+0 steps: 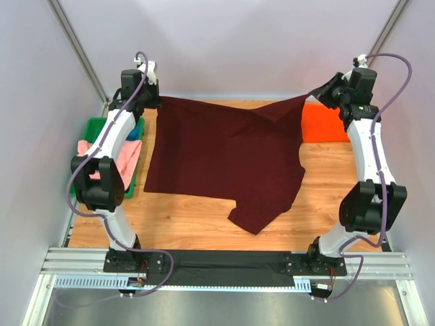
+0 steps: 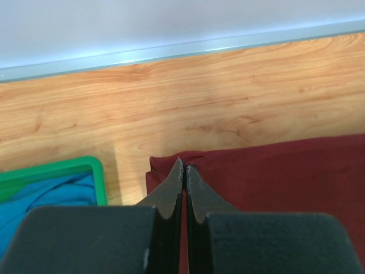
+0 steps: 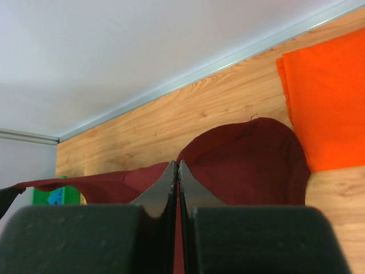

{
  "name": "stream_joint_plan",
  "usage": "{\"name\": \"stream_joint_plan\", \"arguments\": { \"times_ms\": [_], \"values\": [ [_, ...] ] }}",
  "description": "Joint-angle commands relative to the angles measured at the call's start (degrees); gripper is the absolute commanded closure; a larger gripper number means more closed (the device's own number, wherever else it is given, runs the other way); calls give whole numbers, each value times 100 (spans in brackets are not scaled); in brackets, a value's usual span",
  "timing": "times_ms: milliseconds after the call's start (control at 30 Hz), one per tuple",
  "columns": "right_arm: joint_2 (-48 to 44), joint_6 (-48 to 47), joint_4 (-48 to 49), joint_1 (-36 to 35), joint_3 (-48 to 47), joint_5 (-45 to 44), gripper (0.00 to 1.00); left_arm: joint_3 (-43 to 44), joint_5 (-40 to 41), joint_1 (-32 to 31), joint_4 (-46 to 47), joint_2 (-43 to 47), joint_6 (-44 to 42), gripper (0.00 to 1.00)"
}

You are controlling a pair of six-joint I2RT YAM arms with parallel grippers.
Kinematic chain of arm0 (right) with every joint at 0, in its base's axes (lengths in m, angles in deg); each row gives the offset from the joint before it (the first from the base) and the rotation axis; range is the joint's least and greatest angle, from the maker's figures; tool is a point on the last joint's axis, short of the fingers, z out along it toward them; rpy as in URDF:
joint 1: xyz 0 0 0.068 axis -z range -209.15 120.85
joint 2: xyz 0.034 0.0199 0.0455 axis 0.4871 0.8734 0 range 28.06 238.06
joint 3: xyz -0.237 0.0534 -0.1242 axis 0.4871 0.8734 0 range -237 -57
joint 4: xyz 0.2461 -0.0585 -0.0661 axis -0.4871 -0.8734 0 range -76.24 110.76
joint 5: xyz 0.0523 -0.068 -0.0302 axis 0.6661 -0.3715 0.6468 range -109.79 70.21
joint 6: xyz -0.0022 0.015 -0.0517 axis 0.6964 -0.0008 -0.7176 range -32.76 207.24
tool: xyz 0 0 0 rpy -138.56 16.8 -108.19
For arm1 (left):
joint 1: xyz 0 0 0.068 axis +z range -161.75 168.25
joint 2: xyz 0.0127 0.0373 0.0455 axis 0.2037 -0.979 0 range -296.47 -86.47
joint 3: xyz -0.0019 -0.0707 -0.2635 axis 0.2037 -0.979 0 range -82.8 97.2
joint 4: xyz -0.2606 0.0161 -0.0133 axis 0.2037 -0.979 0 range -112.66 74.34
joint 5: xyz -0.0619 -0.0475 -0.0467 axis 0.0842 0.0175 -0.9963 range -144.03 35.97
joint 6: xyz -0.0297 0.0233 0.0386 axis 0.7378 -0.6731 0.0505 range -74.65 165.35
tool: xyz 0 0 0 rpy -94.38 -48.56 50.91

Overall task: Fold and stack the t-shirts
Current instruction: Fold the tshirt

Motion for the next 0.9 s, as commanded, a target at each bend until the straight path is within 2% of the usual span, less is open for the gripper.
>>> {"name": "stream_joint_plan", "arguments": {
  "times_ms": [0,167,267,367,567,700,867],
  "values": [
    [-785,-77,-366,29,-374,-471,100,15,-106,23,245,858,180,100],
    [-1277,11,-1211,47,-1594,-754,100,41,-157,14,25,1914,373,100],
    [-1839,108,-1694,56,-2017,-1113,100,-3,-105,14,-115,2905,479,100],
    [-2481,134,-2063,73,-2264,-1316,100,-143,-148,14,-186,3531,558,100],
    [-3798,266,-2275,73,-2739,-1527,100,-144,-745,14,-282,5183,927,100],
    [-4152,354,-2793,65,-3563,-2325,100,295,-834,14,-826,5616,901,100],
    [-4284,336,-3067,-76,-4523,-2485,100,910,-878,14,-1179,5880,936,100]
  ]
}}
